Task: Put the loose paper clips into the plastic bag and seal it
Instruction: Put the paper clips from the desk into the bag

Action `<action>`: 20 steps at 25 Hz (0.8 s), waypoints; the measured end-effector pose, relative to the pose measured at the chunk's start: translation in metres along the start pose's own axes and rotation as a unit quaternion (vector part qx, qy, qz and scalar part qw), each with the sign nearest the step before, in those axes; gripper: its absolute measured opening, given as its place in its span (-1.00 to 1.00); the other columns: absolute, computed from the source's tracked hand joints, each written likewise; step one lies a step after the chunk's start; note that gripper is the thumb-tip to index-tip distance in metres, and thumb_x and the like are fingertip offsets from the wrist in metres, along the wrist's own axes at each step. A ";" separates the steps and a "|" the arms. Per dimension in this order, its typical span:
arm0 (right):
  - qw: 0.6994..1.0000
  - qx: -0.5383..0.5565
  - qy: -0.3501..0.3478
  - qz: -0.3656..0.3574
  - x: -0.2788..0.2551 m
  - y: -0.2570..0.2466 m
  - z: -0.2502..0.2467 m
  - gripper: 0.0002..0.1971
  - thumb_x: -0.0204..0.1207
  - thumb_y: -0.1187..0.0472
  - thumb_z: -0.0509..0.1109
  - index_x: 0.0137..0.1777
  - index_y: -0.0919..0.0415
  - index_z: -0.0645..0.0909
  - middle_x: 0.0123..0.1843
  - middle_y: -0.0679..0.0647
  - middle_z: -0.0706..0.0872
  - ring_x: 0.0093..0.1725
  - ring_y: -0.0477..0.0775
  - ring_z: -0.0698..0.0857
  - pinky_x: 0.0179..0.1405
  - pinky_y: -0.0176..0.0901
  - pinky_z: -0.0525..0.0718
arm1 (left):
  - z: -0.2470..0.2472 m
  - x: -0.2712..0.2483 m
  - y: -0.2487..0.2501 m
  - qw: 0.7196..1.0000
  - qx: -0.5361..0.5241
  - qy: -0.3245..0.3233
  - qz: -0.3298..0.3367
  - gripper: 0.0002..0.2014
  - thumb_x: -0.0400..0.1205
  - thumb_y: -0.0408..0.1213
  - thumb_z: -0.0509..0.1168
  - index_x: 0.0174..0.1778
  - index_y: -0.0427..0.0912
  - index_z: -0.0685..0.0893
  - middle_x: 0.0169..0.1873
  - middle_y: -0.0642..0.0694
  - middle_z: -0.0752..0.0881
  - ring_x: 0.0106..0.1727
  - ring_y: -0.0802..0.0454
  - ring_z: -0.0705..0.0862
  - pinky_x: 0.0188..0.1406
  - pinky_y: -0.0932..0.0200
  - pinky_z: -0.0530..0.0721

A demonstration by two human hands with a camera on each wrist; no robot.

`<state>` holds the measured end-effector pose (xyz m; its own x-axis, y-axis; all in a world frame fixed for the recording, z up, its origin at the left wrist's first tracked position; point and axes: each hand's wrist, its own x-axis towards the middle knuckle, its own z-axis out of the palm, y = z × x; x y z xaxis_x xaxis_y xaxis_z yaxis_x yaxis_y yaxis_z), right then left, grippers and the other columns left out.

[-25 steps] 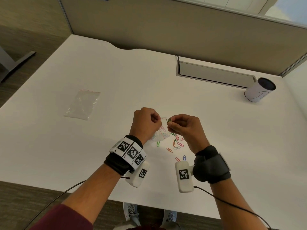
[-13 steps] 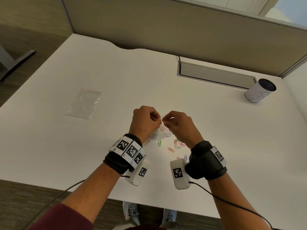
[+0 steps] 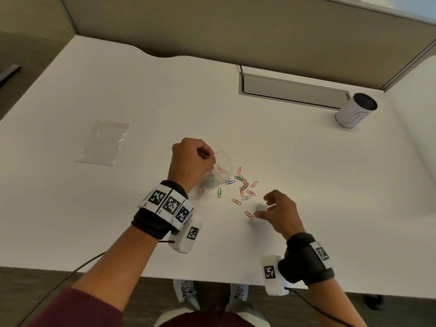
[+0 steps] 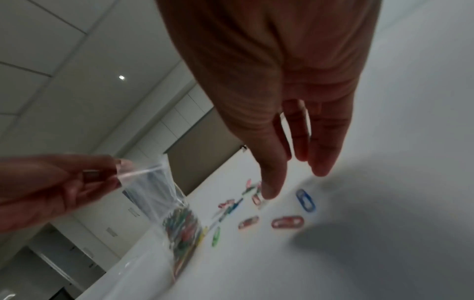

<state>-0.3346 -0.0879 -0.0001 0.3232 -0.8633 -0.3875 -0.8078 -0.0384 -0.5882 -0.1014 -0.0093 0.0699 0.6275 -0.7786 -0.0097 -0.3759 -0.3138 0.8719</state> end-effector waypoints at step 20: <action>0.972 -0.124 0.023 -0.196 0.058 -0.040 0.046 -0.65 0.48 0.47 0.32 0.26 0.31 0.60 0.25 0.24 0.59 0.29 0.27 0.52 0.20 0.03 0.58 | -0.039 -0.003 -0.010 0.998 0.020 0.054 0.000 -0.98 0.47 -0.45 0.48 -0.25 -0.27 0.79 -0.42 -0.15 0.82 -0.42 0.06 0.80 -0.20 0.12 0.84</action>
<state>-0.2608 -0.1127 -0.0316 0.6122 -0.7795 -0.1328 -0.7234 -0.4844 -0.4919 -0.0731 0.0173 0.0799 0.6957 -0.7169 0.0455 -0.4026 -0.3368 0.8511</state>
